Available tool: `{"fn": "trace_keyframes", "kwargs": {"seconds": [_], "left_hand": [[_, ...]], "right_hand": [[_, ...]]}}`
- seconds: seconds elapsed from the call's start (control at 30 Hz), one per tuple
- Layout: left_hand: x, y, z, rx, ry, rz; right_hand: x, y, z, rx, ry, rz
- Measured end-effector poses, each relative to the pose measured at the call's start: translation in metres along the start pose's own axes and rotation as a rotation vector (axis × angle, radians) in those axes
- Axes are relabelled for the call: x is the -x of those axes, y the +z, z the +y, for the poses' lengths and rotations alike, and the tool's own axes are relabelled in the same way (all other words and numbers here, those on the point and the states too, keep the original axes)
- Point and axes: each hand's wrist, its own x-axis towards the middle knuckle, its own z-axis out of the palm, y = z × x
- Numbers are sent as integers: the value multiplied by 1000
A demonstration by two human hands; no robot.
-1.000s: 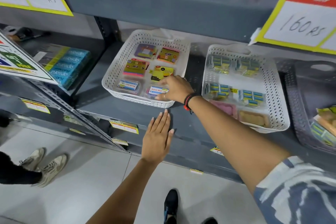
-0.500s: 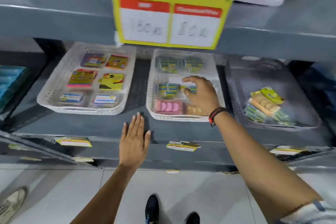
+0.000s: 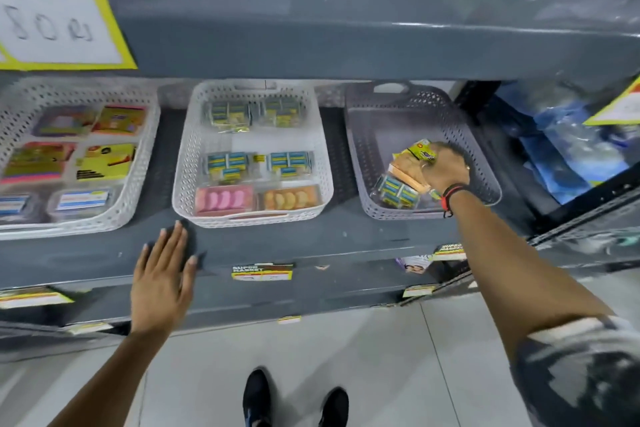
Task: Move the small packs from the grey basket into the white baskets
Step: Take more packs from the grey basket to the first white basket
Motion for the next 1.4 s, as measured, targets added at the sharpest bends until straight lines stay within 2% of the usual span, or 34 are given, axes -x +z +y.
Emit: {"fn": "trace_keyframes", "kwargs": {"seconds": [0.17, 0.37, 0.5, 0.6, 0.8, 1.07, 1.4], "left_hand": [[5, 0, 1, -29, 4, -33], [12, 3, 10, -38, -31, -47], [13, 4, 12, -38, -54, -48], [14, 5, 11, -49, -54, -60], [13, 5, 9, -58, -59, -80], [13, 2, 3, -80, -33, -122], [12, -1, -7, -46, -51, -103]], "right_hand": [[-36, 5, 25, 16, 9, -77], [-64, 7, 26, -35, -6, -198], [-73, 10, 20, 69, -5, -222], [-73, 12, 17, 130, -4, -214], [-73, 12, 15, 100, 8, -173], [-56, 3, 7, -3, 22, 7], [23, -5, -50, -207, -195, 39]]}}
